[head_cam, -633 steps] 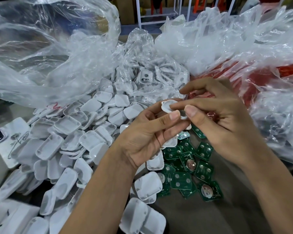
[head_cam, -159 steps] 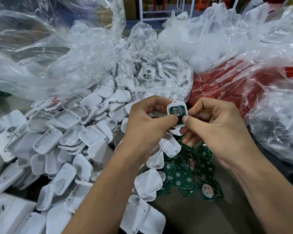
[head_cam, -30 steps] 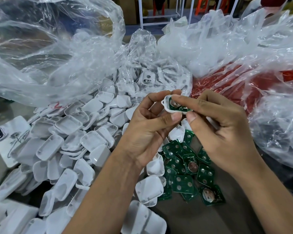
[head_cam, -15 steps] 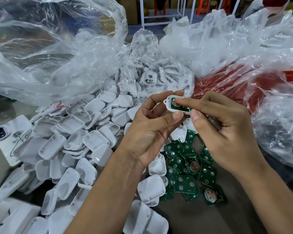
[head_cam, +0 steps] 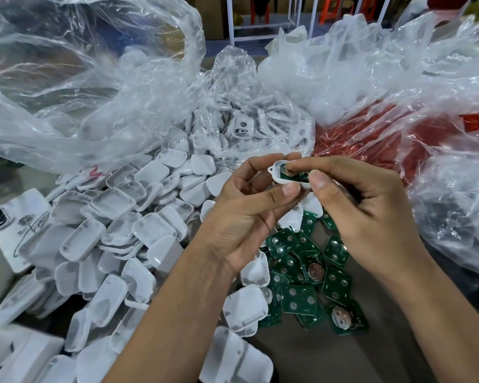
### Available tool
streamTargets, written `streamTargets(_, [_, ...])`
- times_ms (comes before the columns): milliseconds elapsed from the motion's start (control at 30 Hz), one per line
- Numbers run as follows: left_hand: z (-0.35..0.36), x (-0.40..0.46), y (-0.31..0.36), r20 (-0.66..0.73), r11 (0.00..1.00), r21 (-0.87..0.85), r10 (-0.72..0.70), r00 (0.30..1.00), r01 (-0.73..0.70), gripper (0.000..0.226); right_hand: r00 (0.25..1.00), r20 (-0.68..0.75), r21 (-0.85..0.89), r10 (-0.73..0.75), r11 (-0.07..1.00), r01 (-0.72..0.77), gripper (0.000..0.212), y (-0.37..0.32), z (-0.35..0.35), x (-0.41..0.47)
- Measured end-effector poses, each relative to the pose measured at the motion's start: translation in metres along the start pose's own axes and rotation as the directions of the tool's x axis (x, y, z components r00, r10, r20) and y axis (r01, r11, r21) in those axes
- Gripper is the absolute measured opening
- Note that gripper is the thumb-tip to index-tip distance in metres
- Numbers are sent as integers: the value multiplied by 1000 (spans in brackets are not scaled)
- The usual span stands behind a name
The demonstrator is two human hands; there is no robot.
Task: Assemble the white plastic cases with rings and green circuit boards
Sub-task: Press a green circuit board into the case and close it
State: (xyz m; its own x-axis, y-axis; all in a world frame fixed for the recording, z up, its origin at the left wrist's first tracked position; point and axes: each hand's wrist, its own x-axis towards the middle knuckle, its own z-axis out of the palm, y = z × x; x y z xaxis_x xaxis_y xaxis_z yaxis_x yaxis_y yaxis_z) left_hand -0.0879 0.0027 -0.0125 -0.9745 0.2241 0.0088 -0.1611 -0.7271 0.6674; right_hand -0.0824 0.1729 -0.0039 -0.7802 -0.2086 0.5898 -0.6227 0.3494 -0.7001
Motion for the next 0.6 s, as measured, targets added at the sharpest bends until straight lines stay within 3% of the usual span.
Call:
streamTargets(167, [2,0,2,-7,999,-27,-26,1000,25,49,999,-2,49,32,998,-32,25,3,0,-3])
streamTargets(267, [5,-1,4,-13,993,-112,-41,999,39,46,991,-49,225,127,968,-113,24,4,-2,-1])
streamTargets(433, [7,-2,7,-43,979,-200,-59,997,49,38,880,-47,535,473,756,-377,24,11,-7,6])
streamTargets(600, [9,-2,7,-41,975,-216,-69,997,59,36,815,75,664,575,581,-471,25,16,-9,7])
